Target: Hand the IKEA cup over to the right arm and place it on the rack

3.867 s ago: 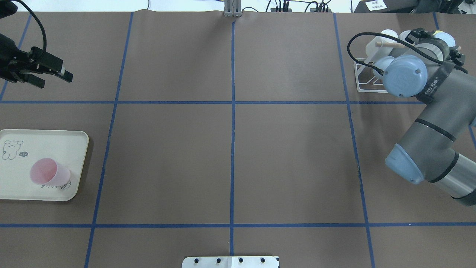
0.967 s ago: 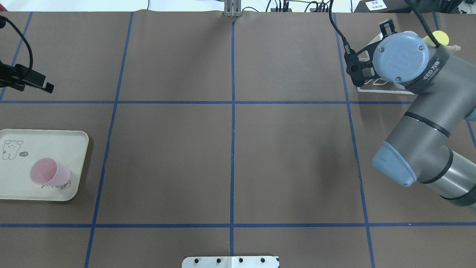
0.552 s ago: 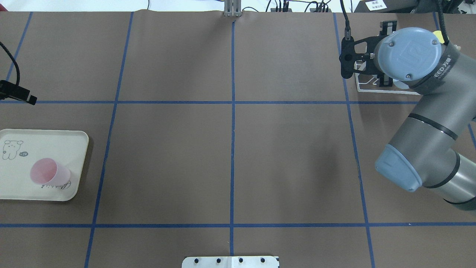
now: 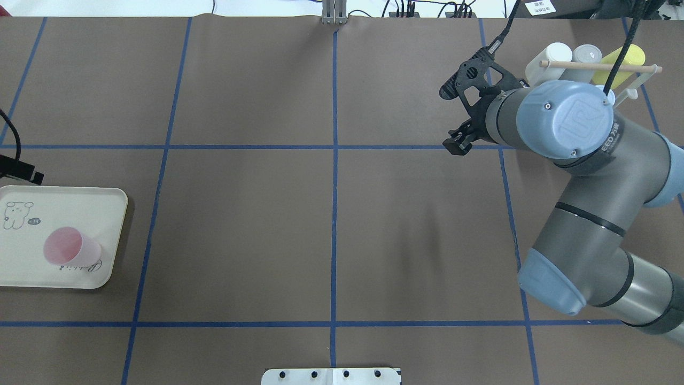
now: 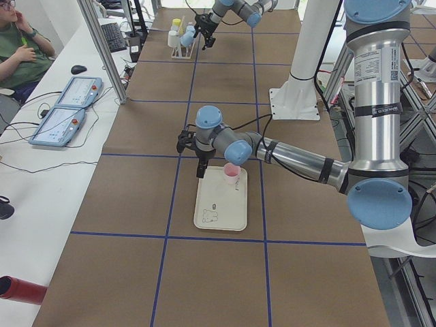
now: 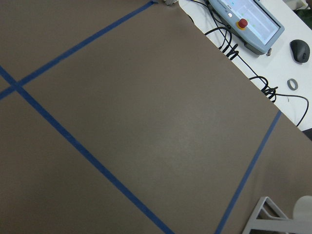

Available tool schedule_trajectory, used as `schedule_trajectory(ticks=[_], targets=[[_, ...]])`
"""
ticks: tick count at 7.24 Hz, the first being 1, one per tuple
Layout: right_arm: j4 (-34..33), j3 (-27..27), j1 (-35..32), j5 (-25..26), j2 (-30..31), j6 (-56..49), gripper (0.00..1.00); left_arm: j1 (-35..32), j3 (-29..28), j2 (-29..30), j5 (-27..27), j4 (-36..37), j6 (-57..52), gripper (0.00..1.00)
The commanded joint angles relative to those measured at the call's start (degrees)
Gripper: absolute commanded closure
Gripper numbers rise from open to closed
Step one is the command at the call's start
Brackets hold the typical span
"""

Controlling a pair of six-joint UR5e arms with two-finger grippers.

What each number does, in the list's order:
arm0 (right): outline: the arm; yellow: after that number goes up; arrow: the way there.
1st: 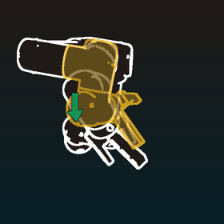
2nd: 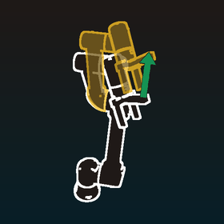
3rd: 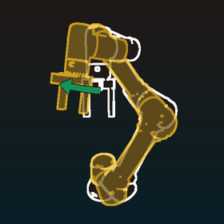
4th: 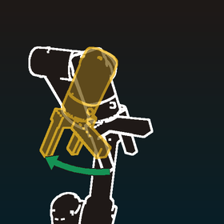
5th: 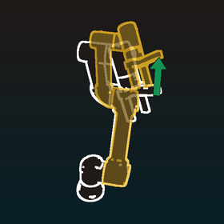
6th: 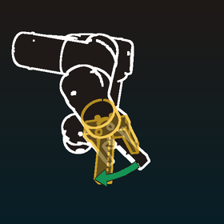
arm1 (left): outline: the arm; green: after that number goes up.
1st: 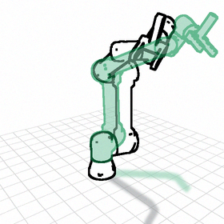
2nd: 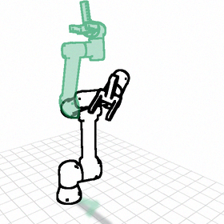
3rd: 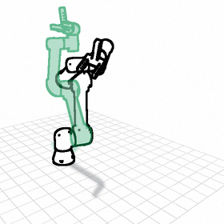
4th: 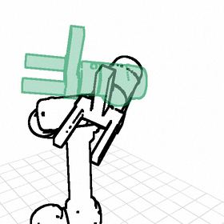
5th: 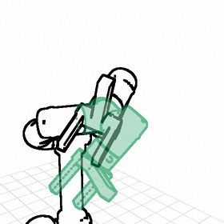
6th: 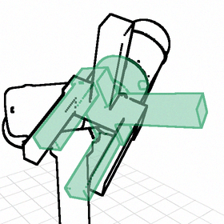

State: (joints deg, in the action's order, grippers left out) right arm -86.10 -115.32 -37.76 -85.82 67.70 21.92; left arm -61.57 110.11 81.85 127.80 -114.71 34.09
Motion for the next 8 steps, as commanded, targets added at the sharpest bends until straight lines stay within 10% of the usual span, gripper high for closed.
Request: schedule_trajectory(ticks=[1,8], targets=[[0.0,0.2,2.4,-2.4,-1.0,5.2,0.00,6.2,0.0,-6.2,-2.4,-7.3,1.9,0.00],[0.5,0.0,2.5,-9.8,-1.4,5.2,0.00,12.8,-1.0,-7.6,-2.2,-10.9,10.2,0.04]])
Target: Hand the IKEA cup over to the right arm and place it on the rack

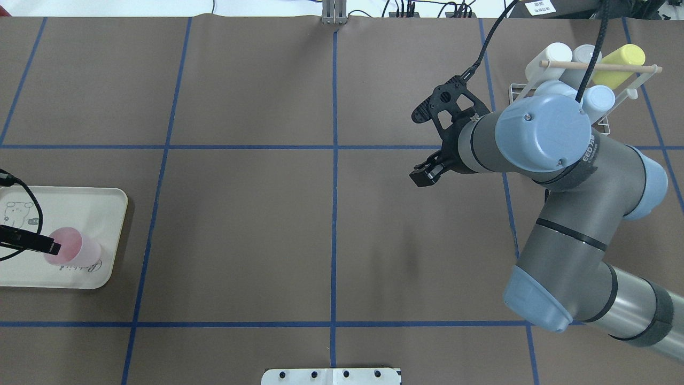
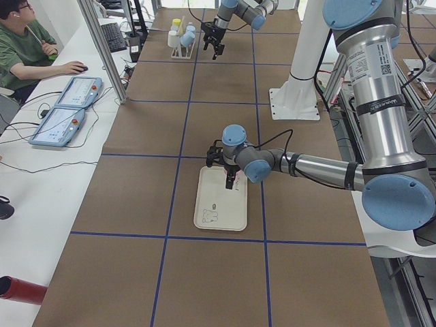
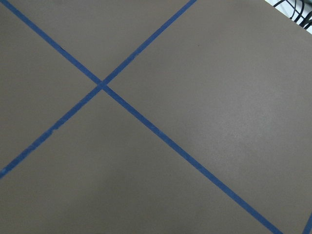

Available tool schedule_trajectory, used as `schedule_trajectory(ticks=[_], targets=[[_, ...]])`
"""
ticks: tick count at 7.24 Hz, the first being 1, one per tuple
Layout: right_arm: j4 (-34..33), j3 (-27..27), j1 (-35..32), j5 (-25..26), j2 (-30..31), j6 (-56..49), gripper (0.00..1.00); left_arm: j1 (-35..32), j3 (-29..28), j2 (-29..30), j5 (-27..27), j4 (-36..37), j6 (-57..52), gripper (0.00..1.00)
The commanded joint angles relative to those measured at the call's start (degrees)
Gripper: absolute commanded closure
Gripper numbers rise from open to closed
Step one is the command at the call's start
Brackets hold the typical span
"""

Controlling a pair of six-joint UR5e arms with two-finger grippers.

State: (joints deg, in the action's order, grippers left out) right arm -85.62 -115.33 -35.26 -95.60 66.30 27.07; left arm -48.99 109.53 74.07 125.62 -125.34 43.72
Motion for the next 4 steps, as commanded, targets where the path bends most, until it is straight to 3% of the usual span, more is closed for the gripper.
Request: schedule_trajectory(ticks=[1,2,4], targets=[[0.0,0.0,0.0,0.0,0.0,0.0,0.00,0.2,-0.5,0.2,-0.1,-0.3,1.5,0.24],[0.1,0.0,-0.1,0.0,0.0,0.0,0.00,0.2,-0.5,0.5,0.1,-0.3,2.7,0.45],[0.1,-0.1,-0.1,0.0,0.0,0.0,0.00,0.2,-0.5,1.2,0.2,0.1,3.1,0.72]])
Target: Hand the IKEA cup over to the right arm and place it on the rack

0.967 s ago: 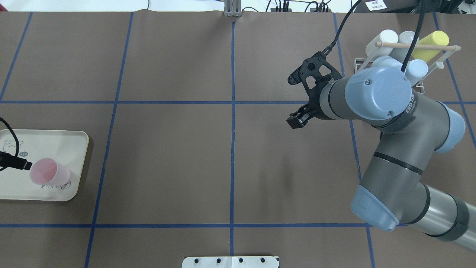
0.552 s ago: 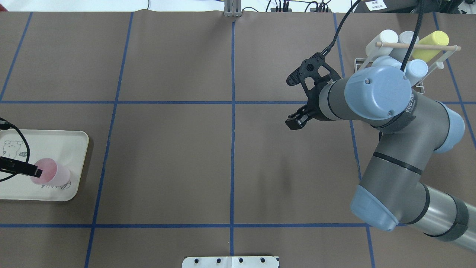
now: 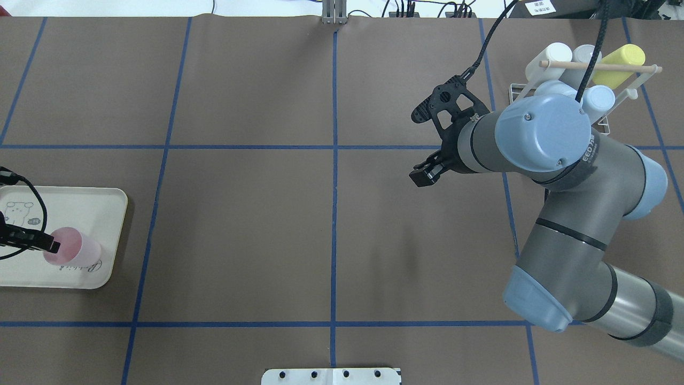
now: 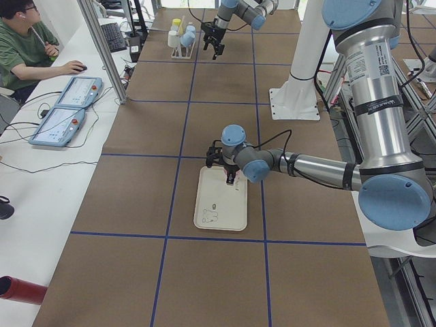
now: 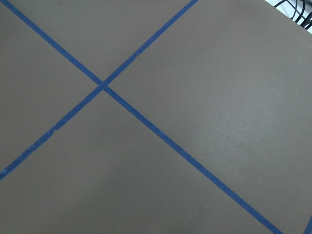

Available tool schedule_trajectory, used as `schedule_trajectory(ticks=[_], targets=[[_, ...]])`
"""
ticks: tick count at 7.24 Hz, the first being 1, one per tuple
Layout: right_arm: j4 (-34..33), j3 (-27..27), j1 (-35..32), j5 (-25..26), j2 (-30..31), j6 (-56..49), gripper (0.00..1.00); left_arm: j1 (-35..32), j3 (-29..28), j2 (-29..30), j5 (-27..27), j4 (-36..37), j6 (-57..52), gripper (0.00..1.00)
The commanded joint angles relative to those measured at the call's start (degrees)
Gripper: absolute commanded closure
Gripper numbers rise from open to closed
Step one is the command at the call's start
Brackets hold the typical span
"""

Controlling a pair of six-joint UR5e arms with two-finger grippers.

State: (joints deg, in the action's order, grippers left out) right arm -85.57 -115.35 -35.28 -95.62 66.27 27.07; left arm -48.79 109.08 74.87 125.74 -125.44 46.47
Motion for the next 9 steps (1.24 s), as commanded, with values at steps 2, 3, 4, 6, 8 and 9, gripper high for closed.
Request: schedule_trajectory(ticks=[2,3,4,6,8,9], targets=[[0.1,-0.4,0.0,0.0,0.0,0.1,0.00,0.0,0.0,0.4,-0.1,0.2,0.3,1.00],[0.1,-0.4,0.0,-0.1,-0.1,0.1,0.00,0.0,-0.1,0.3,-0.2,0.5,0.2,1.00],[0.1,-0.4,0.1,-0.1,-0.3,0.1,0.00,-0.3,0.1,0.3,0.0,0.6,0.1,1.00],[0.1,-0.4,0.5,-0.1,-1.0,0.0,0.00,-6.4,1.4,0.5,0.8,3.9,-0.3,1.00],[0.1,0.0,0.7,-0.1,-4.1,-0.1,0.00,-13.8,7.2,5.2,5.8,14.2,-0.4,1.00],[0.2,0.1,1.0,0.3,-4.7,-0.1,0.00,-15.2,7.6,9.9,8.2,18.4,1.0,1.00]])
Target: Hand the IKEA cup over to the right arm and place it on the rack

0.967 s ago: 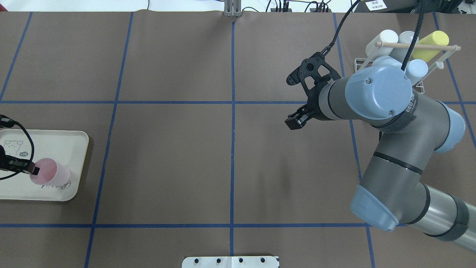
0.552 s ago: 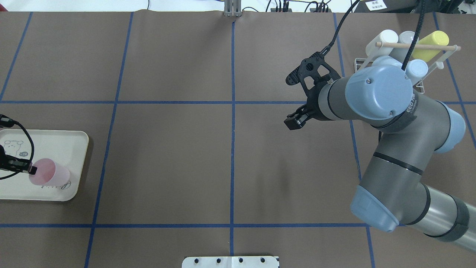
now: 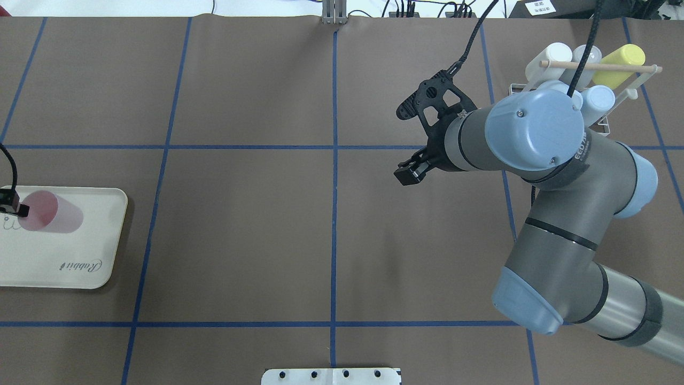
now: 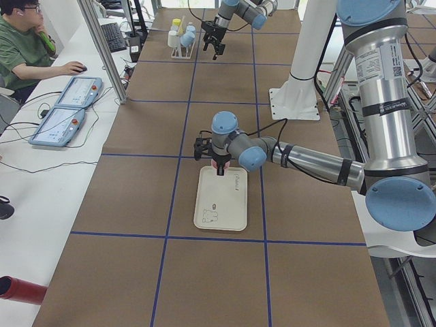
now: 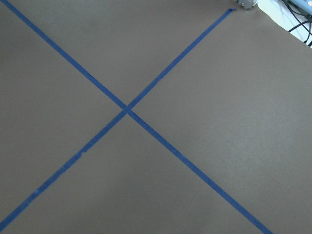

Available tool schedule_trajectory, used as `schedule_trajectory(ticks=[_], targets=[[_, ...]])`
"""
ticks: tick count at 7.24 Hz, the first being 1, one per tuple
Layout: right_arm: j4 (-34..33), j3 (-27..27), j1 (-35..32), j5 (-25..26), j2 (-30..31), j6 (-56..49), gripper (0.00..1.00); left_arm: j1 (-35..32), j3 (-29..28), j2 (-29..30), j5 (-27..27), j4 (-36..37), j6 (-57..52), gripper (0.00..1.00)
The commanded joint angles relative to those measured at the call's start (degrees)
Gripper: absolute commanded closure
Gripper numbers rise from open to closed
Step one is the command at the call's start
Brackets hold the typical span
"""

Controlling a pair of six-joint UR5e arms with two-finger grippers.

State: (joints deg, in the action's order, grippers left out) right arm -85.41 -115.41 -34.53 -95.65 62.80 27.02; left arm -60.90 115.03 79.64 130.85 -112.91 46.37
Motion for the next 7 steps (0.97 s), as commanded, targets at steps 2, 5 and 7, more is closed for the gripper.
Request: schedule_trajectory(ticks=[2,5,7], targets=[[11.2,2.7,0.3,1.3,-1.9,-0.1,0.00,-2.9,1.3,13.2,6.6,6.8,15.0,1.00],[31.2,9.6,4.2,12.1,-3.1,-0.8,0.00,-4.2,1.7,22.2,17.7,5.8,33.6,1.00],[35.2,9.6,5.3,17.7,-3.7,-2.2,0.04,-4.1,1.3,30.6,20.0,5.4,46.1,1.00]])
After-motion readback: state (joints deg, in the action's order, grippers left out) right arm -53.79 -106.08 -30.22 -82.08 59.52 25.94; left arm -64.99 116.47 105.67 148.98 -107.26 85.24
